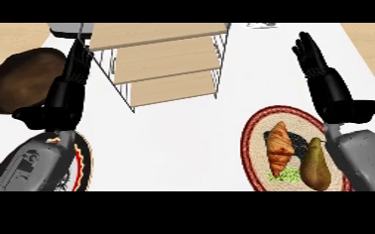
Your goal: Pick the croissant from the placemat and place it in the tiered shelf
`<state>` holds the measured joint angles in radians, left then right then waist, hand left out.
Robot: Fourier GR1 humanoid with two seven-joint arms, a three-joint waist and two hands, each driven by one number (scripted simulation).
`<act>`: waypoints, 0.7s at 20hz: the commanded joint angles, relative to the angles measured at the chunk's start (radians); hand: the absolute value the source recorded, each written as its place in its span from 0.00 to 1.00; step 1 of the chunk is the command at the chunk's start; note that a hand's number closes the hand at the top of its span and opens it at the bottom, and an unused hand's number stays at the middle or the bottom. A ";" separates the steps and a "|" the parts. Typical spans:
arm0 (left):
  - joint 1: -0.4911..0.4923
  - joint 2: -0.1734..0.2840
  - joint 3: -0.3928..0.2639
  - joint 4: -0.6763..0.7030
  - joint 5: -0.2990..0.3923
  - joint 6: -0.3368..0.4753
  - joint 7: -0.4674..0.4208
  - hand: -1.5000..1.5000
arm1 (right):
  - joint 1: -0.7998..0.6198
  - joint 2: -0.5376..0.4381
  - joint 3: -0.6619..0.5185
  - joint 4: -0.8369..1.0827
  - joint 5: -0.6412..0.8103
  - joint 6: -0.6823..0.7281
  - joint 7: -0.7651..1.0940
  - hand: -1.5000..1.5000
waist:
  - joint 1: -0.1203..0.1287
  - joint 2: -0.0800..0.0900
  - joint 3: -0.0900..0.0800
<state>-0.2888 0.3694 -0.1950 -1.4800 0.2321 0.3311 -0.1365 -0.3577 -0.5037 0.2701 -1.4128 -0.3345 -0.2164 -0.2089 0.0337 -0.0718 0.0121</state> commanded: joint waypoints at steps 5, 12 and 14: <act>0.224 0.027 0.030 0.132 0.079 -0.005 0.182 0.50 | 0.086 -0.257 -0.083 -0.041 0.249 -0.255 0.144 1.00 | -0.106 0.044 -0.025; 0.301 0.034 0.032 0.160 0.171 -0.080 0.310 0.50 | 0.370 -0.357 -0.106 -0.040 0.360 -0.462 0.442 0.00 | -0.125 0.050 -0.018; 0.305 0.053 0.042 0.152 0.193 -0.127 0.314 0.50 | 0.473 -0.388 -0.071 -0.186 0.395 -0.470 0.483 0.00 | -0.114 0.051 -0.018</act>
<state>-0.0369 0.3965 -0.1554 -1.3366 0.3811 0.2627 0.1134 -0.0379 -0.8541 0.1779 -1.4571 0.0058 -0.6132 0.1754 -0.0944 -0.0215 -0.0072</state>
